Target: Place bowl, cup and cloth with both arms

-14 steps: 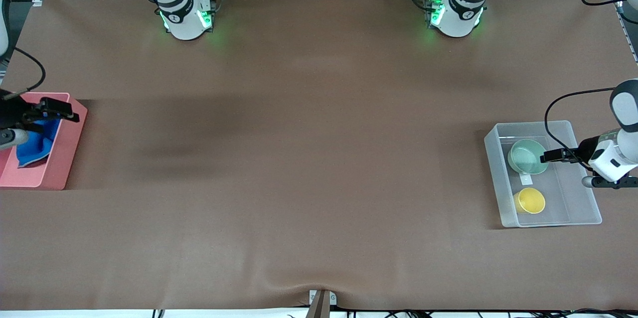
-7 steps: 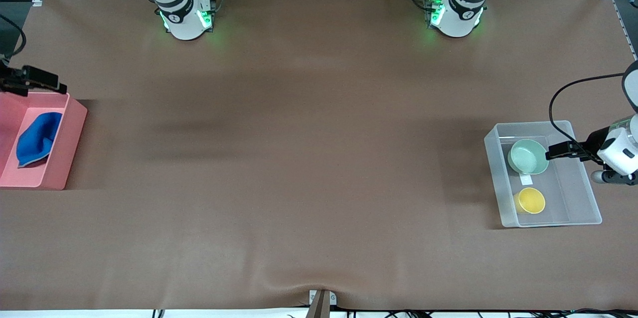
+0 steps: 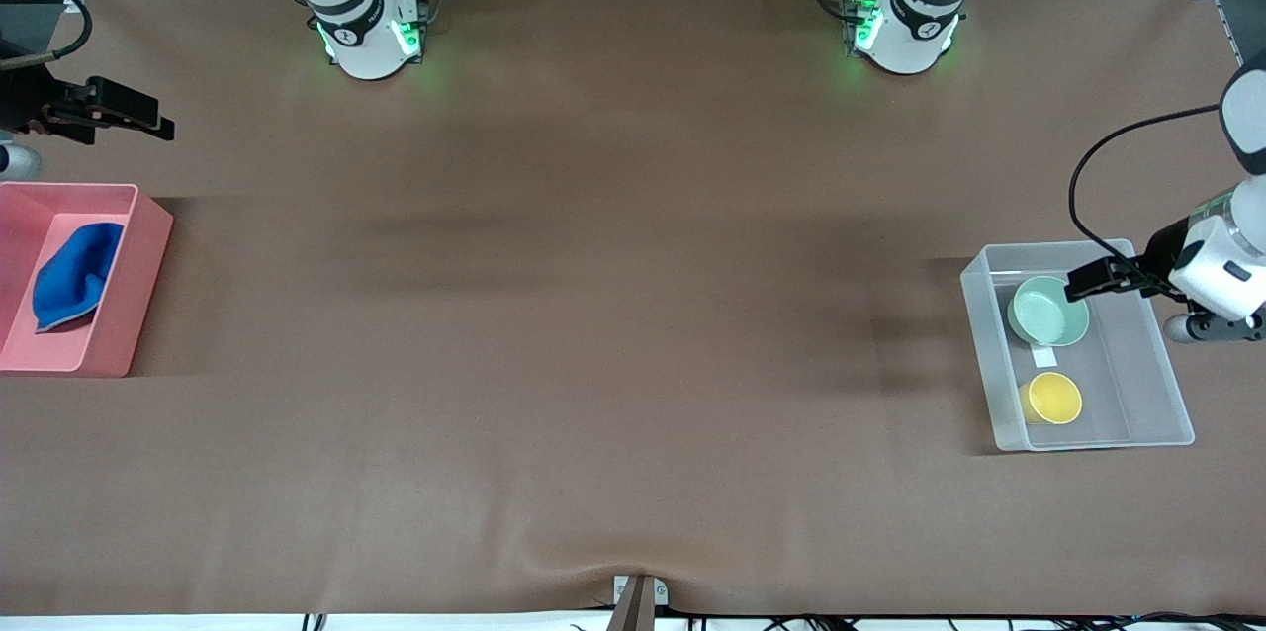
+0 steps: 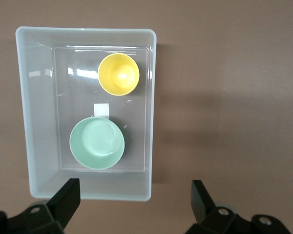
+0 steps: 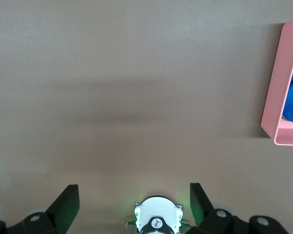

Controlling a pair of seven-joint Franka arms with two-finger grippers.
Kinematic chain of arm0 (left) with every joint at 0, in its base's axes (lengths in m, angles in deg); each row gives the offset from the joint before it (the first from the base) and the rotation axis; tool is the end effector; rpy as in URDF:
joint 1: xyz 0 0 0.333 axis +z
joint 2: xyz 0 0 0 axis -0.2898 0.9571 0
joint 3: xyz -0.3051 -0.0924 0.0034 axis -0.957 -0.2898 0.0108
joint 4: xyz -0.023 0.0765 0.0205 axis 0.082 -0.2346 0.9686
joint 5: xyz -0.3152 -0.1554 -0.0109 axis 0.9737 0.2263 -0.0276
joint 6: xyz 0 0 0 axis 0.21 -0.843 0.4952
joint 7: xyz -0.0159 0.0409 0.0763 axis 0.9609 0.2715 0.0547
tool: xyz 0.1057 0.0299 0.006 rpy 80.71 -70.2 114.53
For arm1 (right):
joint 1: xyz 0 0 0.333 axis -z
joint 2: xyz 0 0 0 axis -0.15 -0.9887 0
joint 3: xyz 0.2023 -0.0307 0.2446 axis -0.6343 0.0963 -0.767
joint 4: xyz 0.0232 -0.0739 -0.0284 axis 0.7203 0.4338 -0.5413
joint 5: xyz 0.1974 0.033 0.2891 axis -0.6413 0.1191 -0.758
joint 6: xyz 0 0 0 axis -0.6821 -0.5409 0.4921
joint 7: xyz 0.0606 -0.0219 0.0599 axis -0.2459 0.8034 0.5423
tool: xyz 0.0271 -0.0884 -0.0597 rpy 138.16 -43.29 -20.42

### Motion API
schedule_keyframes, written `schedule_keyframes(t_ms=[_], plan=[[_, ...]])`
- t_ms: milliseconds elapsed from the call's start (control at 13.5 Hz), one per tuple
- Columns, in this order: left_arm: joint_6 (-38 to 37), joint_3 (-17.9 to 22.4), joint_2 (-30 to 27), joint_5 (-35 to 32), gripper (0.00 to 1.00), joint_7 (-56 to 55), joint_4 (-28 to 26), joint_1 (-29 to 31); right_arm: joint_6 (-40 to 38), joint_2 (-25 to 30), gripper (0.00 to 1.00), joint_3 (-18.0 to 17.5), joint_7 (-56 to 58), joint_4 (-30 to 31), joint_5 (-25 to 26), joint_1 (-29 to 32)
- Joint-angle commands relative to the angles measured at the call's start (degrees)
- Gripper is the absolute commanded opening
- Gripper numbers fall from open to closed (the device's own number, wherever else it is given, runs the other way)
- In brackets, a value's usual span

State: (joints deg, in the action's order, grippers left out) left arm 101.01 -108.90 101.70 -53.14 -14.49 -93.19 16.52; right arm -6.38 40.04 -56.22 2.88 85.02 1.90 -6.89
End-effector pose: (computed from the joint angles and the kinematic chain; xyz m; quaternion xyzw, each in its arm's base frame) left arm 0.5751 0.0362 0.4951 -0.9997 -0.0251 0.0074 0.0012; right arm 0.4812 -0.0137 0.6310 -0.9937 -0.0014 0.1005 0.0496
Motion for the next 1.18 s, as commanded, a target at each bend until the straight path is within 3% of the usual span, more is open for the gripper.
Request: schedule_keyframes(t_ms=[0,148,222,296,444,518,739,1109], plan=[[-4.73,6.16,-5.01,0.02,1.0,-1.22,-0.49,-7.05,2.77,0.75,1.0,0.36,-2.58,-1.41,0.11,-0.68],[-6.5,12.68,-8.87,4.48,1.0,-1.22,-0.49,-13.39,4.72,0.75,1.0,0.28,-5.05,-1.32,4.39,-2.61],[-7.2,13.49,-10.46,6.68,1.0,-1.22,-0.49,-14.11,4.99,0.75,1.0,-0.25,-5.06,-1.32,7.55,-3.75],[-7.99,15.07,-11.78,7.75,1.0,-1.74,-0.49,-16.21,5.95,0.84,1.0,-0.51,-5.06,-1.32,8.1,-3.93],[-8.18,24.7,-13.02,8.11,1.0,-5.78,-0.4,-26.38,7.18,0.93,1.0,-0.43,-4.8,-1.23,8.02,-3.94],[-8.18,27.53,-13.2,8.63,1.0,-5.88,-0.14,-29.47,7.36,0.93,1.0,-0.34,-4.36,-1.14,7.76,-3.76],[-8.18,29.67,-12.15,10.31,1.0,-9.39,4.95,-32.22,7.89,1.63,1.0,0.36,-4.27,-0.88,3.81,-2.71],[-11.85,30.99,-13.63,9.78,1.0,1.31,6.72,-31.79,7.45,1.46,1.0,0.45,-4.27,-0.79,3.62,-2.62]])
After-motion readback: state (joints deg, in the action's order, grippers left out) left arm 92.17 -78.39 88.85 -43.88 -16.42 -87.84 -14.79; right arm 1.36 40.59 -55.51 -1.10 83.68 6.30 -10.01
